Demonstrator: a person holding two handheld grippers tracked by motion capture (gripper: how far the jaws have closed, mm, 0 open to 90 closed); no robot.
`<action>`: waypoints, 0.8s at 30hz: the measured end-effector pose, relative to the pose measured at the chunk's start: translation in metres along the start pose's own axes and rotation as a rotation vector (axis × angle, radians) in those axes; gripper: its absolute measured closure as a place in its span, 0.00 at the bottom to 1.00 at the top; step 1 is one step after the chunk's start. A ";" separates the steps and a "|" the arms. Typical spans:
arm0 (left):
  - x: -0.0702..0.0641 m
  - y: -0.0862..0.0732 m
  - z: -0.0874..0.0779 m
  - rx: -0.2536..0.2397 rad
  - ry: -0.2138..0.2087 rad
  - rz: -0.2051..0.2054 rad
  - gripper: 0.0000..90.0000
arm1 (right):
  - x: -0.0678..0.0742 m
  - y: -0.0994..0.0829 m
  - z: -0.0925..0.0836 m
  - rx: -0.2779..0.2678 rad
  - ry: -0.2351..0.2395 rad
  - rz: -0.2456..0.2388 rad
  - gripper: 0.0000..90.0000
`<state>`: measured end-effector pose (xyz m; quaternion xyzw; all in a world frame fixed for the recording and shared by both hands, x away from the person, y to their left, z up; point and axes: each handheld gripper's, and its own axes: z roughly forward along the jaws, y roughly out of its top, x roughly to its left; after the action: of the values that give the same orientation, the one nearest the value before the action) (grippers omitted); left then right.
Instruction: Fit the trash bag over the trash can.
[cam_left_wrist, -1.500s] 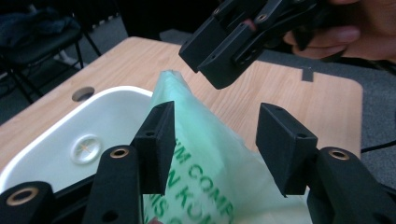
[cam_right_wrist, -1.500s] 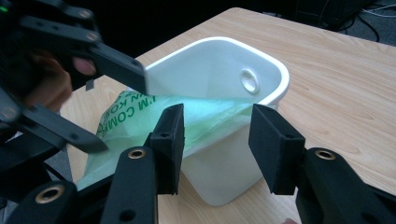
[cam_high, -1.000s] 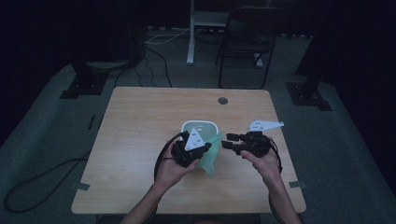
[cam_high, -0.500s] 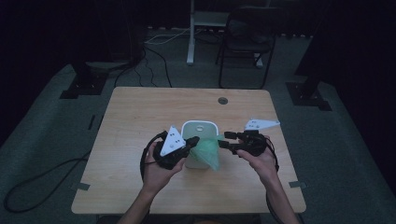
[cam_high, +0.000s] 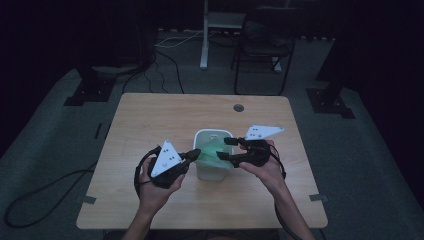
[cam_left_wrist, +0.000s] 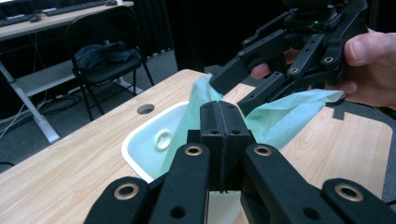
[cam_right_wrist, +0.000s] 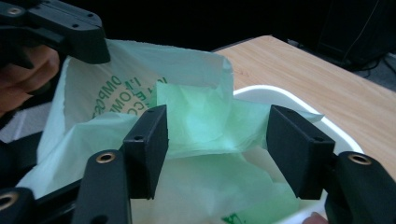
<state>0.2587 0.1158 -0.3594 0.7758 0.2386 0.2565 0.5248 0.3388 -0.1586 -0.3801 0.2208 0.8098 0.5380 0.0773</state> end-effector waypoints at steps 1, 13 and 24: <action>0.000 -0.001 -0.002 0.000 0.007 0.003 1.00 | 0.002 0.002 0.002 0.006 -0.007 -0.012 0.42; 0.018 -0.033 -0.021 0.050 0.118 -0.077 1.00 | 0.004 -0.008 0.015 0.102 -0.129 -0.053 0.35; 0.034 -0.071 -0.014 0.182 0.172 -0.162 1.00 | -0.011 -0.011 0.012 0.089 -0.165 0.005 0.36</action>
<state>0.2679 0.1711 -0.4168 0.7735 0.3666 0.2563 0.4490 0.3498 -0.1568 -0.3967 0.2694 0.8234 0.4815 0.1323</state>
